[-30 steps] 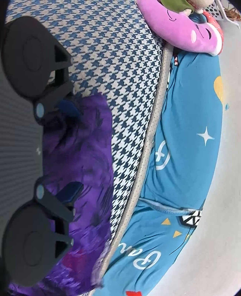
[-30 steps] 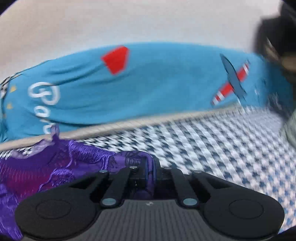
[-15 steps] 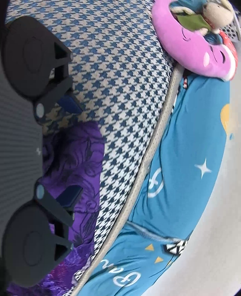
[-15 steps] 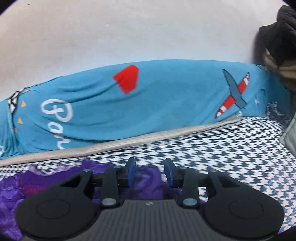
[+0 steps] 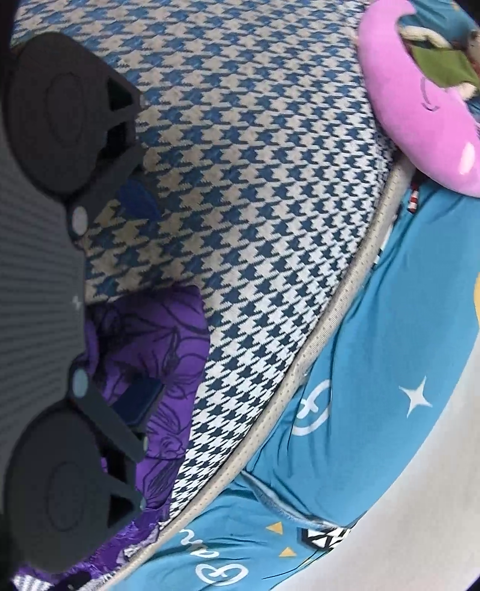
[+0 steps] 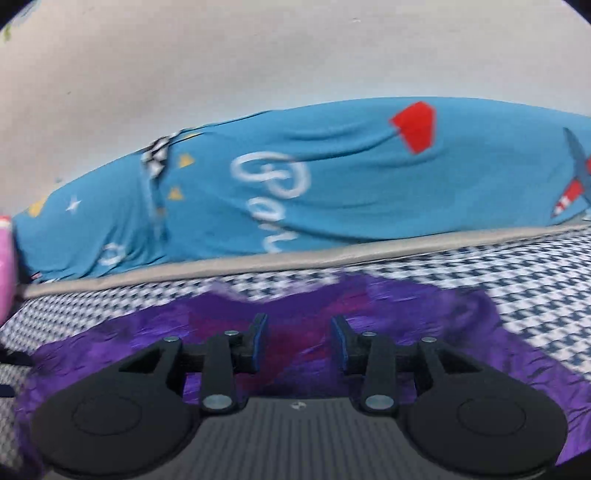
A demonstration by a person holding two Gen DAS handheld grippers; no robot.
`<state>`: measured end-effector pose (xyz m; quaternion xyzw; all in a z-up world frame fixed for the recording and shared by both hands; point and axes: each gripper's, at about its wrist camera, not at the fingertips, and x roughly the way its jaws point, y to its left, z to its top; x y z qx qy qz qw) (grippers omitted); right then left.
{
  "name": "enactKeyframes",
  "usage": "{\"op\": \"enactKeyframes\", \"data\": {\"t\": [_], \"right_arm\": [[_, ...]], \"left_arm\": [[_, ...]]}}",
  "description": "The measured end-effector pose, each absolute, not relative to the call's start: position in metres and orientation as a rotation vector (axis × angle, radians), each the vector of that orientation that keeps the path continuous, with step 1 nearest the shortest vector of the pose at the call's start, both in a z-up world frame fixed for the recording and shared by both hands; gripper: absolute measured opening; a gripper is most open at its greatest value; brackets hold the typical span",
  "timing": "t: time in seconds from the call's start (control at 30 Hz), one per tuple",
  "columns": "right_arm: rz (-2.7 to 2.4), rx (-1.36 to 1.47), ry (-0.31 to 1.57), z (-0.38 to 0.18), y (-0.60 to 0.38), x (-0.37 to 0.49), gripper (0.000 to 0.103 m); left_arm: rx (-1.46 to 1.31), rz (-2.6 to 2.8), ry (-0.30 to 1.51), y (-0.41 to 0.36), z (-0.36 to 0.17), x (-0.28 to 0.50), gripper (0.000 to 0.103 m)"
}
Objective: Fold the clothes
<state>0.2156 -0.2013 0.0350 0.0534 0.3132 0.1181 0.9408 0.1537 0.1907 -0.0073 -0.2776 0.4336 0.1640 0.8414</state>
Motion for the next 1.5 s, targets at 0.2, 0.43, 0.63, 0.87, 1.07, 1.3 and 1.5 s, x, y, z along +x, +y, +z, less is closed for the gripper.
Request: {"op": "enactKeyframes", "data": {"t": [0.2,0.43,0.63,0.87,1.07,1.3,1.5], "right_arm": [[0.33,0.096,0.657,0.048,-0.167,0.197,0.038],[0.406,0.161,0.648,0.071,-0.15,0.167,0.043],[0.394,0.241,0.683,0.073,-0.16,0.147,0.048],[0.338,0.32,0.732,0.064,-0.185,0.151,0.048],[0.263,0.291,0.689,0.063,-0.208,0.15,0.048],[0.166,0.209,0.627,0.07,-0.233,0.146,0.048],[0.149,0.246,0.631,0.07,-0.251,0.149,0.048]], "left_arm": [[-0.68,0.302,0.918,0.199,-0.018,0.159,0.102],[-0.666,0.287,0.931,0.191,-0.026,0.17,0.101],[-0.605,0.254,0.934,0.178,-0.031,0.178,0.092],[-0.608,0.199,0.909,0.156,-0.028,0.184,0.04],[-0.54,0.0,0.837,0.11,-0.007,0.179,0.022],[-0.438,-0.308,0.792,0.052,0.013,0.156,0.024],[-0.357,-0.516,0.766,0.016,0.023,0.135,0.061]]}}
